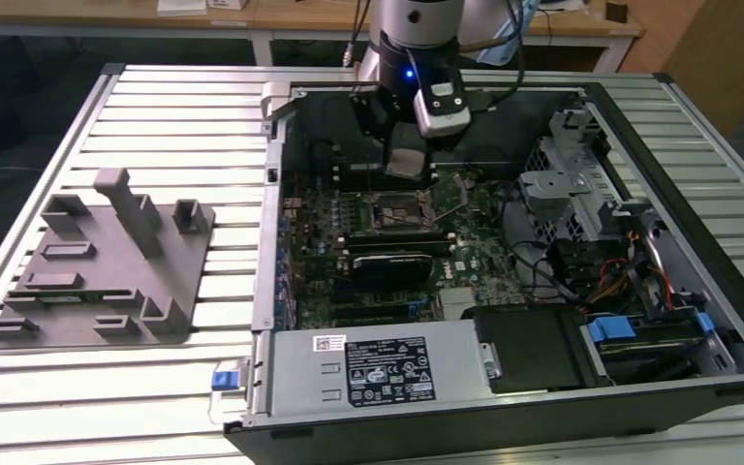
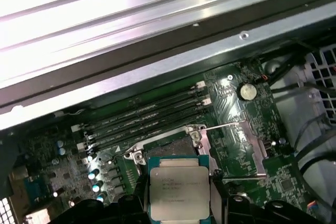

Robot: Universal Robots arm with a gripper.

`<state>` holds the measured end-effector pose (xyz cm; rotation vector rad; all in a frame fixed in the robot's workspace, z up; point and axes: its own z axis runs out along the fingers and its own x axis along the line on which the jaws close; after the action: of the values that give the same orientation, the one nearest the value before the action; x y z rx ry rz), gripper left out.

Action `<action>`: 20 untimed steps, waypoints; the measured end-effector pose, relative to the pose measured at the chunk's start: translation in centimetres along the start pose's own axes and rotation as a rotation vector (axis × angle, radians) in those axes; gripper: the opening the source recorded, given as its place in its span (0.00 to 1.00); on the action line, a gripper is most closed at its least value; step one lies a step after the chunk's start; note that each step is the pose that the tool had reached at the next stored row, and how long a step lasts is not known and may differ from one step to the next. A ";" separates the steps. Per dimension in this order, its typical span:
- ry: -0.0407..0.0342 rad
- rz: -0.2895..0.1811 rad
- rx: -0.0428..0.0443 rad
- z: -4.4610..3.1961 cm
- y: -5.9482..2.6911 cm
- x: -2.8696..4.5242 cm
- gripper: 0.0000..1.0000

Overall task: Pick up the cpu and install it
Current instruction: 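Place the cpu into insertion slot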

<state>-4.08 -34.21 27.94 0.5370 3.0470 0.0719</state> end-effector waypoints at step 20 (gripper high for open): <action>-0.0195 0.363 0.0138 0.06 0.00 0.00 0.55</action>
<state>-4.08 -34.21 27.88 1.0761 2.8930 0.0576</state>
